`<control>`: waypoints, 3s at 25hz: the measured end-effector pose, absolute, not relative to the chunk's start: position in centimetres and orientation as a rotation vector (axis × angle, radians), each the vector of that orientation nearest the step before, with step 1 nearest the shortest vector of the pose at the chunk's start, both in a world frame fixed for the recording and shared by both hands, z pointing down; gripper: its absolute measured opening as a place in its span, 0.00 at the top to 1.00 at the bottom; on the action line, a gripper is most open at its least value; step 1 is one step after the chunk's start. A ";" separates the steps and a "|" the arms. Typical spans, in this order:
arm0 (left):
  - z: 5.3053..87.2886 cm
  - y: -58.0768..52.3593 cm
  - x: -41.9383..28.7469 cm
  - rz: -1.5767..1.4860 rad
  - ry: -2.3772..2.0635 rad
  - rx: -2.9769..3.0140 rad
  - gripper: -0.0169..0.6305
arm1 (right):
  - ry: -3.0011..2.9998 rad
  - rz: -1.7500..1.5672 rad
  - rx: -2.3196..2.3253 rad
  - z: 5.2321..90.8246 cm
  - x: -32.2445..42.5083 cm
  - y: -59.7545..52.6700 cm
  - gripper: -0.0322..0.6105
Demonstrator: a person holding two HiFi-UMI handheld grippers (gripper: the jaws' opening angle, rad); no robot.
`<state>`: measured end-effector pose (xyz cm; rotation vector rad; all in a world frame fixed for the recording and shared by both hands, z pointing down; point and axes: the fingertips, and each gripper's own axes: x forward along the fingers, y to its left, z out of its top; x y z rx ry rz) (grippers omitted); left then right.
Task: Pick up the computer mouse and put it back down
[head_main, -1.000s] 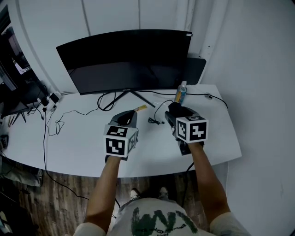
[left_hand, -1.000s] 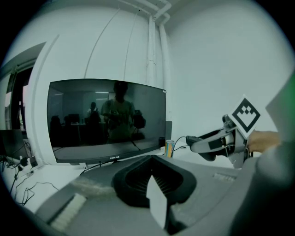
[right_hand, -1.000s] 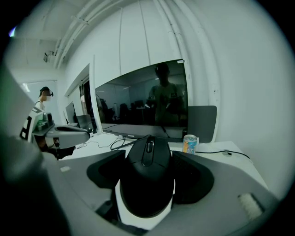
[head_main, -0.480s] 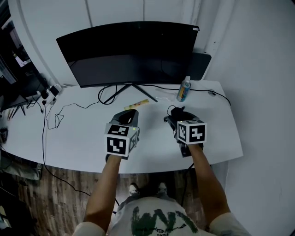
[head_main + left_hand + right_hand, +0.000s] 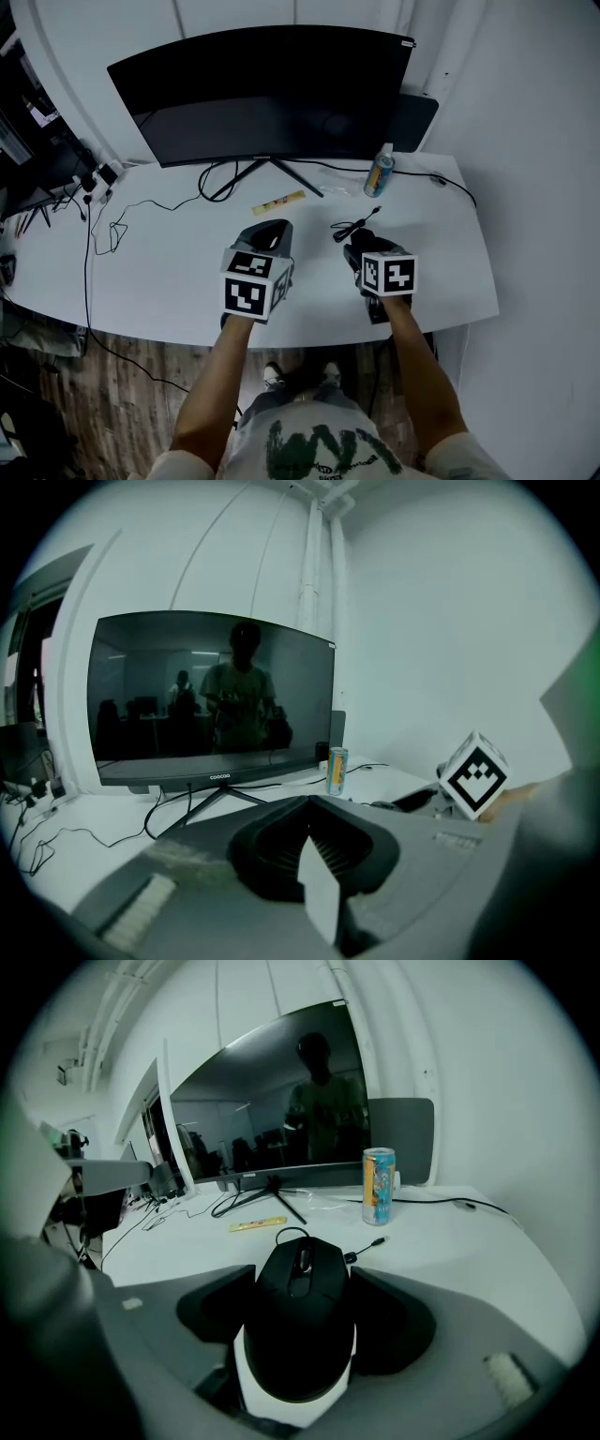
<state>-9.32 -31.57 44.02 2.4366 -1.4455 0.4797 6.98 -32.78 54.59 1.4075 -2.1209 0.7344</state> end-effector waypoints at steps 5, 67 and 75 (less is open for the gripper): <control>45.4 -31.4 -9.7 0.505 -1.439 2.412 0.97 | -2.090 0.762 1.381 57.1 6.8 -32.5 0.46; 39.2 -33.1 -10.3 0.401 -1.521 2.469 0.97 | -2.342 0.398 1.478 40.6 4.7 -34.7 0.75; 38.0 -33.4 -10.1 0.399 -1.535 2.491 0.97 | -2.429 0.291 1.489 36.5 4.0 -34.4 0.86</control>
